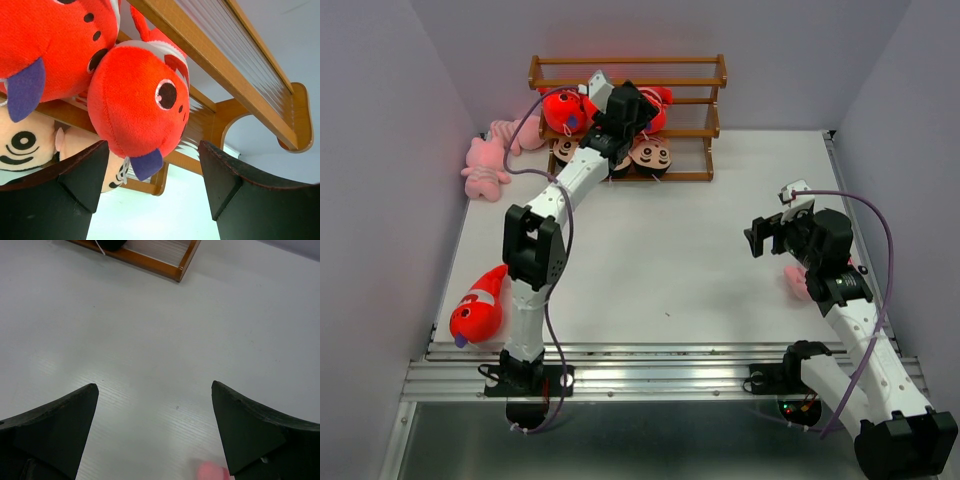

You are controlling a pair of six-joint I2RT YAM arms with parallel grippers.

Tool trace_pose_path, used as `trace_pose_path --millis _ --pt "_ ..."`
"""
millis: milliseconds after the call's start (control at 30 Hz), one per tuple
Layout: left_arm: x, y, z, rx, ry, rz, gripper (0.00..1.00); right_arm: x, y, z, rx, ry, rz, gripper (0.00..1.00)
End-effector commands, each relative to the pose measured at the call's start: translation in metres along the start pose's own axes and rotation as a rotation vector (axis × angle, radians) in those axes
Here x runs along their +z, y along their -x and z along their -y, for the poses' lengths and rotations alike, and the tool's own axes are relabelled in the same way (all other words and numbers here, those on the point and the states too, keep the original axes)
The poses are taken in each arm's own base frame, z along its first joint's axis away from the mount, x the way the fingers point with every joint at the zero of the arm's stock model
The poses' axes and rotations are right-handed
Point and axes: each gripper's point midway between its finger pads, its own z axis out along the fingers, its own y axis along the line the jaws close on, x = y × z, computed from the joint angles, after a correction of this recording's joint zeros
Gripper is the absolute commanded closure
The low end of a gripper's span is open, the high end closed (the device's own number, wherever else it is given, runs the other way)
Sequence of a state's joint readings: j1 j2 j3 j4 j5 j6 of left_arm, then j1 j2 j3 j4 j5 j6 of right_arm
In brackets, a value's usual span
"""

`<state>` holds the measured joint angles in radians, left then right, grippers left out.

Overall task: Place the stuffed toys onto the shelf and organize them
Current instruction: Place the stuffed toy onto shelf

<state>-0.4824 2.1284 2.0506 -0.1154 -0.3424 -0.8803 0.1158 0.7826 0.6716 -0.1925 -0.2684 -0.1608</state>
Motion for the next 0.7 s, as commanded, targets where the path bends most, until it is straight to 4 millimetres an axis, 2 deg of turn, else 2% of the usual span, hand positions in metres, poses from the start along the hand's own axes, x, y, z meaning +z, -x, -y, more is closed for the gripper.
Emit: trace_pose_path --millis 0,300,333,400,433,500,533,567,600,633,667 --pt "-0.032 0.042 0.032 -0.020 -0.094 0.066 0.17 -0.001 0.018 0.007 -0.030 -0.029 0.075 0.00" --pt "-0.061 0.055 0.034 0.073 -0.121 0.077 0.16 -0.001 0.017 0.007 -0.035 -0.028 0.071 0.00" --pt "-0.070 0.063 0.038 0.102 -0.136 0.087 0.16 -0.001 0.017 0.007 -0.037 -0.028 0.073 0.00" --pt "-0.078 0.064 0.037 0.142 -0.149 0.082 0.16 -0.001 0.017 0.006 -0.038 -0.019 0.072 0.00" --pt "-0.091 0.073 0.042 0.153 -0.167 0.095 0.16 -0.001 0.016 0.005 -0.044 -0.014 0.072 0.00" --pt "-0.101 0.073 0.040 0.234 -0.191 0.086 0.16 -0.001 0.016 0.000 -0.053 0.015 0.070 0.00" --pt "-0.116 0.082 0.046 0.253 -0.221 0.097 0.16 -0.002 0.016 -0.002 -0.074 0.032 0.070 0.00" --pt "-0.122 0.084 0.046 0.279 -0.232 0.097 0.16 -0.003 0.015 -0.006 -0.087 0.054 0.066 0.00" --pt "-0.126 0.081 0.038 0.354 -0.231 0.091 0.16 -0.005 0.012 -0.016 -0.096 0.109 0.056 0.00" --pt "-0.143 0.091 0.040 0.382 -0.251 0.111 0.16 -0.006 0.011 -0.020 -0.125 0.138 0.051 0.00" --pt "-0.145 0.084 0.028 0.466 -0.246 0.094 0.16 -0.008 0.007 -0.030 -0.136 0.199 0.040 0.00"
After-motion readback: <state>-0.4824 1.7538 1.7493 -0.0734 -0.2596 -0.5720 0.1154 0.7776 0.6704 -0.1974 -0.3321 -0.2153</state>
